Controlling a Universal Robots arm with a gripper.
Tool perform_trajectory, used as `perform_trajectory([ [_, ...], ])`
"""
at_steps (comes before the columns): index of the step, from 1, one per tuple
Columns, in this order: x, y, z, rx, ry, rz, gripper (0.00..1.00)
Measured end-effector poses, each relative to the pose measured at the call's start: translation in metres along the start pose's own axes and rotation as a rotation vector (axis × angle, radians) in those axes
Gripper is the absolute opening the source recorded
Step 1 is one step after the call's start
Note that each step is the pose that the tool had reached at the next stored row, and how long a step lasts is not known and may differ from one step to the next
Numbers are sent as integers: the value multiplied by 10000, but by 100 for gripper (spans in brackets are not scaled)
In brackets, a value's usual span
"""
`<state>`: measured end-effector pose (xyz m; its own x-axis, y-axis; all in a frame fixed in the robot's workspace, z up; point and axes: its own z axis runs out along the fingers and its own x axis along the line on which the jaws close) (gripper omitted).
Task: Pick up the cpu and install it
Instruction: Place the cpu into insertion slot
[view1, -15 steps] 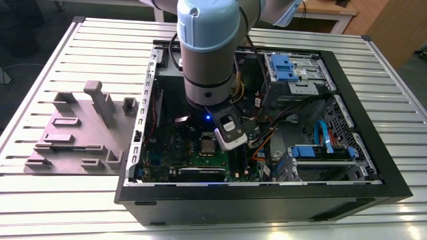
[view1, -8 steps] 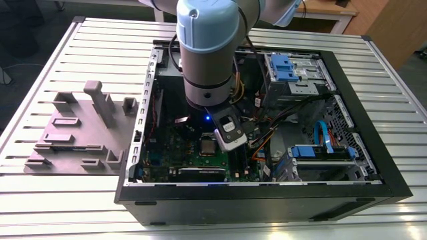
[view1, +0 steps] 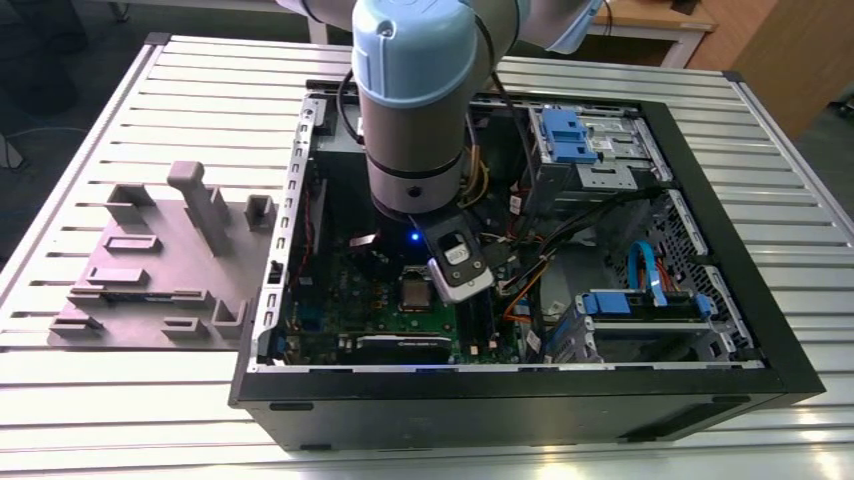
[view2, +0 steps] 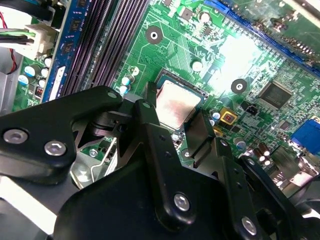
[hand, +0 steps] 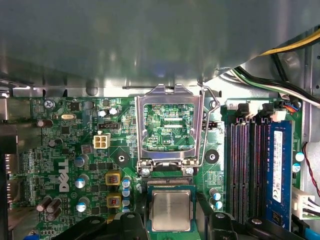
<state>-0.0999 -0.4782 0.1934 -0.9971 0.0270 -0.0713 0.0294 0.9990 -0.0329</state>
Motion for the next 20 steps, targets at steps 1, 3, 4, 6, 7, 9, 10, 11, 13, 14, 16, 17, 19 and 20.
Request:
perform_trajectory([
  [1, 0, 0, 0, 1, 0, -1, 47],
  [3, 0, 0, 0, 0, 0, -1, 47],
  [4, 0, 0, 0, 0, 0, -1, 47],
  [6, 2, 0, 3, -48, -4, 2, 47],
  [7, 5, 0, 5, -74, -9, 3, 47],
  [9, 7, 0, 5, -93, -12, 3, 47],
  [10, 7, 0, 5, -93, -12, 3, 47],
  [11, 7, 0, 5, -93, -12, 3, 47],
  [13, 8, -1, 10, -94, -12, 3, 47],
  [14, 9, -2, 12, -93, -12, 4, 47],
  [16, 8, -2, 12, -90, -11, 3, 47],
  [17, 8, -2, 12, -90, -10, 3, 47],
  [19, 8, -2, 17, -92, -12, 3, 47],
  [20, 8, -2, 17, -92, -12, 3, 47],
])
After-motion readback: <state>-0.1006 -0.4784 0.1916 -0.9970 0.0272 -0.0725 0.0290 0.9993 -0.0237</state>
